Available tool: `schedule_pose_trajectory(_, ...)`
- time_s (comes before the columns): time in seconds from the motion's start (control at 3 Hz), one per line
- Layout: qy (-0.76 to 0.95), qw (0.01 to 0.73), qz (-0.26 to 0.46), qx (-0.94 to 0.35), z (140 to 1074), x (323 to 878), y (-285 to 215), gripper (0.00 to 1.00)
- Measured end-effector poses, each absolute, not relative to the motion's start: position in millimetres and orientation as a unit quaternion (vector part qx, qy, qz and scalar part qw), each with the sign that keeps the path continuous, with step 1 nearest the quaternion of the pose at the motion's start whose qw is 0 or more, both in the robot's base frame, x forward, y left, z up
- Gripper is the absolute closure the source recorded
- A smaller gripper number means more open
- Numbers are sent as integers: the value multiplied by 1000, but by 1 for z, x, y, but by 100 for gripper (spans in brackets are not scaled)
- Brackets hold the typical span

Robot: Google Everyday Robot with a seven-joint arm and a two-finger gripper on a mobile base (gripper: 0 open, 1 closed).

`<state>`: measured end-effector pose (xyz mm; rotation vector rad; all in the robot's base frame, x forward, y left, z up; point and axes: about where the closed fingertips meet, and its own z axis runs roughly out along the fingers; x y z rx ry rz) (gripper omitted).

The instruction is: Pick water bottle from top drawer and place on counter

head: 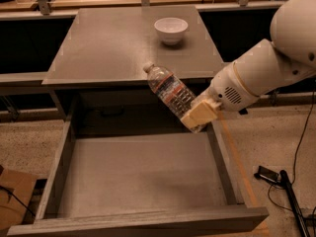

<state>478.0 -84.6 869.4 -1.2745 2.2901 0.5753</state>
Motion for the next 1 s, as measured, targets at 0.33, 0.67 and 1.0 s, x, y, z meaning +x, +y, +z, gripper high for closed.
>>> schedule_pose_trajectory(0.33, 837, 243, 221, -437, 865, 497, -86, 100)
schedule_pose_trajectory(0.67, 820, 289, 207, -448, 888, 546, -74, 100)
schedule_pose_trajectory(1.0, 784, 347, 205, -473, 917, 615, -40, 100)
